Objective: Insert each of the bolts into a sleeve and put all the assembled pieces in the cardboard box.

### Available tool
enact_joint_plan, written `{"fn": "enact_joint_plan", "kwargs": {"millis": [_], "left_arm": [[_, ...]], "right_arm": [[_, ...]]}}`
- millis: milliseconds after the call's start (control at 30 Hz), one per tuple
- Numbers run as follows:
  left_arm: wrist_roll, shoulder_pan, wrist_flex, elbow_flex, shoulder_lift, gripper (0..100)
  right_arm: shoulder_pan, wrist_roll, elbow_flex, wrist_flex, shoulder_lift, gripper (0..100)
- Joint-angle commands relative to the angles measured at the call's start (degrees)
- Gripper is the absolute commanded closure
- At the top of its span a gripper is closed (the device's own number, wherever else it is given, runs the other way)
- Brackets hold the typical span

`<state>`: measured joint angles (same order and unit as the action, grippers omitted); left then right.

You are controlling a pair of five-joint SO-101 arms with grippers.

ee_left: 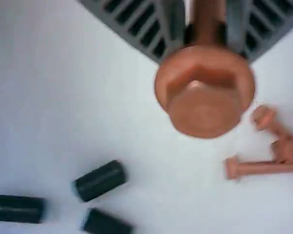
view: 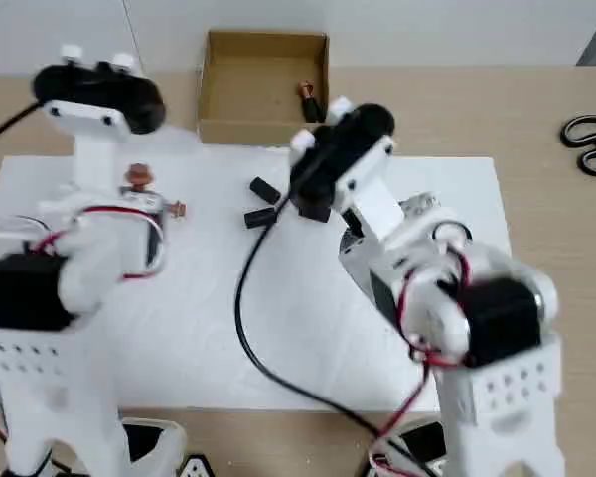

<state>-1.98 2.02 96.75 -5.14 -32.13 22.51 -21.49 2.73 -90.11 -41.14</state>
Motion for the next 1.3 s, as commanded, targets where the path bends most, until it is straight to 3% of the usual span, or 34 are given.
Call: {"fn": "enact_joint_plan", "kwargs": {"millis": [0, 167, 333, 533, 700, 1033, 1267], "left_arm": [[1.14, 3.60, -2.64, 0.04, -1.41, 99], [10.11, 6.51, -5.54, 0.04, -1.58, 99], [13.98, 9.67, -8.62, 0.84, -1.58, 99], [17.41, 15.74, -14.33, 6.81, -1.85, 99], [17.93, 20.84, -20.13, 7.25, -1.85, 99], [24.44, 23.12, -26.02, 7.96, -1.58, 99], [24.09, 24.26, -32.70, 20.35, -1.93, 99]], "right_arm": [[0.04, 3.87, 10.55, 9.19, -7.96, 99.5], [0.48, 11.60, 33.41, 24.75, -20.26, 99.5], [0.48, 19.69, 56.18, 40.04, -35.21, 99.5], [0.48, 21.36, 78.86, 55.43, -55.16, 99.5], [0.48, 21.45, 89.41, 57.36, -63.08, 99.5], [6.99, 27.60, 90.37, 57.45, -62.37, 99.5], [7.16, 27.60, 90.20, 57.36, -62.81, 99.5]]}}
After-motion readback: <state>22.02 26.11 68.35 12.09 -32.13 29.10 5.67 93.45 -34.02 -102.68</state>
